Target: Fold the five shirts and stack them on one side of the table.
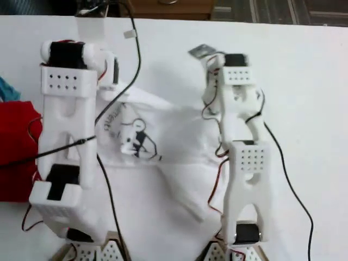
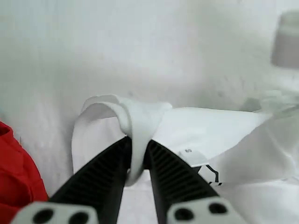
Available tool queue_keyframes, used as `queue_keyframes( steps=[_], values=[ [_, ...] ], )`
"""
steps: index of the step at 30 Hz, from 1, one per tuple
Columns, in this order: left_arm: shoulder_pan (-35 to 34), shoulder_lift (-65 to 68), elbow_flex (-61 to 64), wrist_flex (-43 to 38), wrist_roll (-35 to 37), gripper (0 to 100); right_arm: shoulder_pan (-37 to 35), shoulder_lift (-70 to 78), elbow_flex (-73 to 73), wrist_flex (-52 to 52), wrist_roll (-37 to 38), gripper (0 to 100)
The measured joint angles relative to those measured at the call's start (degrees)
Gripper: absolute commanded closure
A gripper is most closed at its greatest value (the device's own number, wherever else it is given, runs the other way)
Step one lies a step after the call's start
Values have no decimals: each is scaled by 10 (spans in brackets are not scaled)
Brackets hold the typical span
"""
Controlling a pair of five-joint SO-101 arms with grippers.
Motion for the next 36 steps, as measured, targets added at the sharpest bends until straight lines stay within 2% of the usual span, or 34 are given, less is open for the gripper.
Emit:
queue_keyframes(
  steps=[6, 11, 16, 19, 24, 29, 33, 36],
  values=[
    [2, 20, 0, 0, 1, 977, 48, -32, 7, 4, -15, 748],
    [2, 34, 0, 0, -1, 977, 51, -33, 11, 4, -18, 745],
    [2, 47, 0, 0, -1, 977, 24, -33, 11, 4, -5, 652],
    [1, 50, 0, 0, -1, 977, -15, -33, 1, 3, -4, 637],
    [1, 54, 0, 0, -2, 977, -13, -33, -89, -27, -98, 638],
    [1, 54, 0, -3, -2, 977, 13, -33, -127, 0, -179, 662],
    [4, 54, 0, -4, -2, 977, 52, -33, -66, 4, -231, 717],
    [4, 54, 0, -4, -3, 977, 62, -33, 11, 4, -237, 744]
  ],
)
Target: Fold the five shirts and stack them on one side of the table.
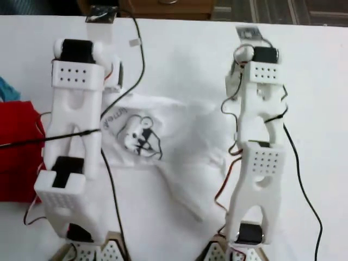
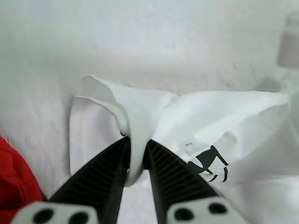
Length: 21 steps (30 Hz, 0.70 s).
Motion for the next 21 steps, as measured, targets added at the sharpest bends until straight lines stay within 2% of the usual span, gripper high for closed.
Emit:
queue_keyframes(
  steps=[6, 16, 21],
  values=[
    [1, 0, 0, 0, 0, 977, -5, 2, 74, -1, 22, 746],
    [1, 0, 0, 0, 0, 977, -140, 46, 23, -16, 27, 745],
    [1, 0, 0, 0, 0, 977, -164, 57, -9, -8, 33, 746]
  ],
)
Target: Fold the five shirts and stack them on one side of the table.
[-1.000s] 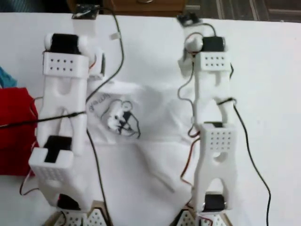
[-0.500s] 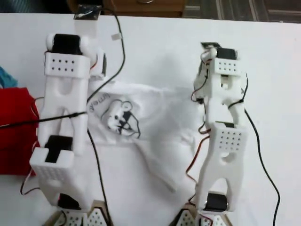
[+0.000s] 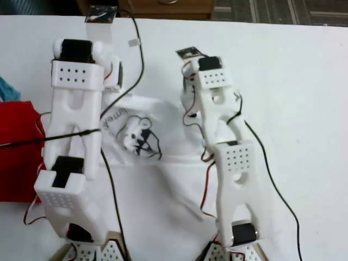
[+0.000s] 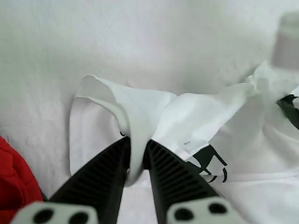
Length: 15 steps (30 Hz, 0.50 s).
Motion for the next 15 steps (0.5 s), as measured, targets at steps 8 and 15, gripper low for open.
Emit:
queue_keyframes(
  steps=[8, 15],
  values=[
    [0, 0, 0, 0, 0, 977, 19, 43, 1, 7, 0, 748],
    [0, 0, 0, 0, 0, 977, 20, 67, -8, 7, -1, 981]
  ],
)
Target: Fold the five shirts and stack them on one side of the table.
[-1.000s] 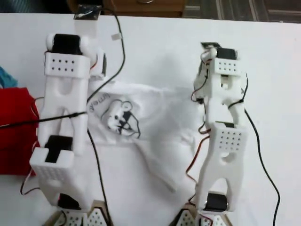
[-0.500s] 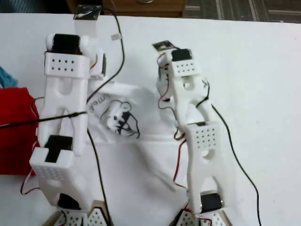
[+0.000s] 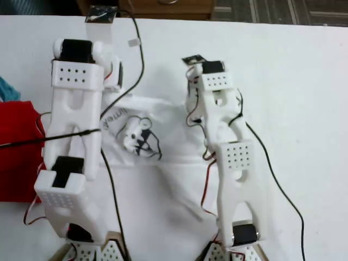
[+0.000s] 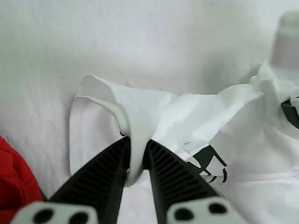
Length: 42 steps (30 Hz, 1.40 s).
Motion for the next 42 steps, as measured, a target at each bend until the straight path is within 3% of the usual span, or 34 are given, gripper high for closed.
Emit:
queue_keyframes(
  steps=[14, 32, 42],
  values=[
    [0, 0, 0, 0, 0, 977, 50, -24, -37, 1, 0, 980],
    [-76, -11, -120, 4, -34, 977, 104, -493, -38, 1, 1, 980],
    [-36, -248, -79, 4, -72, 977, 113, -696, -28, 1, 1, 981]
  ],
)
